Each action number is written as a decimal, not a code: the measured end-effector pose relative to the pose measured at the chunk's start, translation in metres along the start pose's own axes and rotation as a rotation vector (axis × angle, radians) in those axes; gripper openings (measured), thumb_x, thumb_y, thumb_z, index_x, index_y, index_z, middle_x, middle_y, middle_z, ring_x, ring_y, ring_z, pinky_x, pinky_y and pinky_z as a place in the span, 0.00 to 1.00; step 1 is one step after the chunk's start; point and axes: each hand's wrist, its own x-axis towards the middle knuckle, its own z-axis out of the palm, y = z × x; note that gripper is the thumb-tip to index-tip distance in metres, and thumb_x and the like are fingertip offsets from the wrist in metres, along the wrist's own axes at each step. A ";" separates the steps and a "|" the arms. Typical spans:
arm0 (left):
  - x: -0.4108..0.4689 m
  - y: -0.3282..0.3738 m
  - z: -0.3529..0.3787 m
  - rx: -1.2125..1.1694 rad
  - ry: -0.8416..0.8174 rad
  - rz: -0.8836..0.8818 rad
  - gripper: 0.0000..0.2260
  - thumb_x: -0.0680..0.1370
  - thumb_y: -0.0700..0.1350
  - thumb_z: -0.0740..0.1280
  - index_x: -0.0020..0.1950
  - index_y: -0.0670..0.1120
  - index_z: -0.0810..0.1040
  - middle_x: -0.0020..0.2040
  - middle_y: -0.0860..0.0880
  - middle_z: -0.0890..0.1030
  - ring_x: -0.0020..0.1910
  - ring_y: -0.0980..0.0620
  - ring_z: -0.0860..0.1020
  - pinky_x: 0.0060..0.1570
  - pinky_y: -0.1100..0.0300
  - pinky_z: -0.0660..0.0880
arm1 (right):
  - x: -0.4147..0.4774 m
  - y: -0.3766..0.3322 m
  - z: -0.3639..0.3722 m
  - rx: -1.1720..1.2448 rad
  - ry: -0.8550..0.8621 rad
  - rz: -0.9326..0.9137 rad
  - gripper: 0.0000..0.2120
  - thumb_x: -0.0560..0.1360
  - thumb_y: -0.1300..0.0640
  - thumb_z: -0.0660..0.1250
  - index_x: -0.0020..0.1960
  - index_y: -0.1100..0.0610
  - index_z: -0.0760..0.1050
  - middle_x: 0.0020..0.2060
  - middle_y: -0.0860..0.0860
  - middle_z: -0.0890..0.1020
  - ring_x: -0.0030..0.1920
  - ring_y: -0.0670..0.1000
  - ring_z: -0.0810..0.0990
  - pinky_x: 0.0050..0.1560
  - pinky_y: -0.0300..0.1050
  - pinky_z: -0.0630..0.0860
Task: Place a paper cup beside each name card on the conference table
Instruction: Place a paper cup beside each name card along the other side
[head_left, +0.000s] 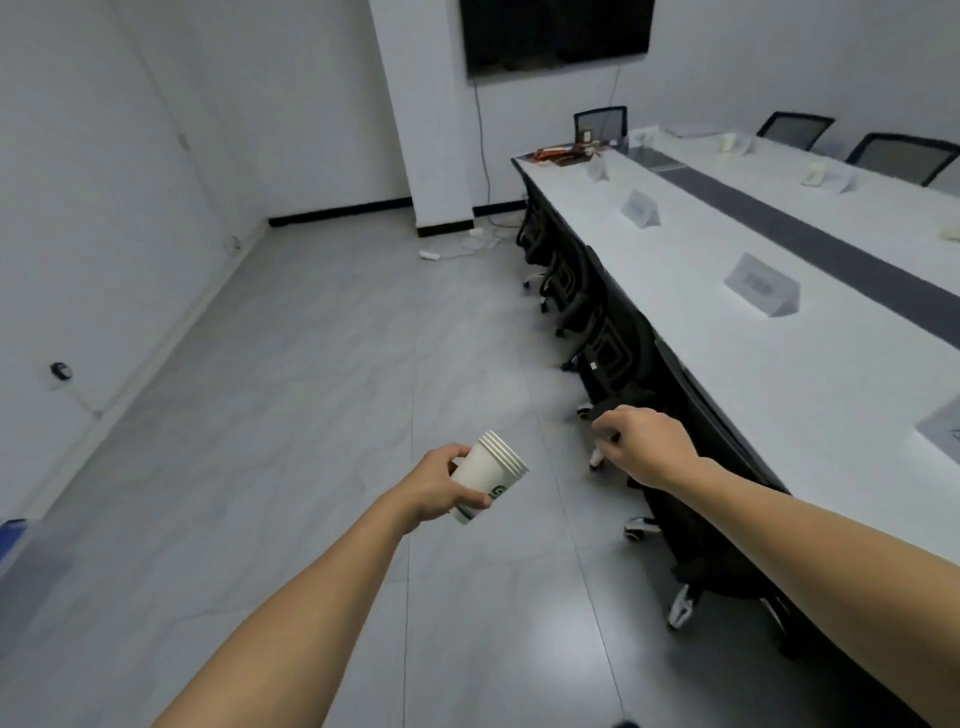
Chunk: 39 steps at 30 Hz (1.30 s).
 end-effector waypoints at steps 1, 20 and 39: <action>0.027 0.013 0.004 0.005 -0.028 0.019 0.30 0.68 0.37 0.77 0.68 0.46 0.71 0.57 0.45 0.79 0.54 0.47 0.78 0.45 0.59 0.75 | 0.017 0.016 -0.001 -0.003 0.007 0.020 0.15 0.78 0.50 0.62 0.63 0.47 0.76 0.59 0.46 0.79 0.58 0.52 0.78 0.52 0.48 0.76; 0.348 0.207 0.066 0.143 -0.311 0.172 0.27 0.69 0.36 0.76 0.66 0.47 0.75 0.54 0.47 0.81 0.48 0.50 0.80 0.42 0.60 0.77 | 0.198 0.217 -0.051 0.152 0.051 0.320 0.14 0.78 0.48 0.63 0.62 0.47 0.77 0.58 0.43 0.80 0.54 0.49 0.80 0.54 0.46 0.73; 0.539 0.384 0.228 0.404 -0.822 0.317 0.25 0.67 0.42 0.78 0.61 0.45 0.74 0.55 0.43 0.82 0.54 0.44 0.81 0.54 0.50 0.77 | 0.227 0.358 -0.080 0.221 0.130 0.664 0.12 0.80 0.48 0.61 0.60 0.46 0.77 0.56 0.42 0.81 0.49 0.46 0.79 0.50 0.47 0.75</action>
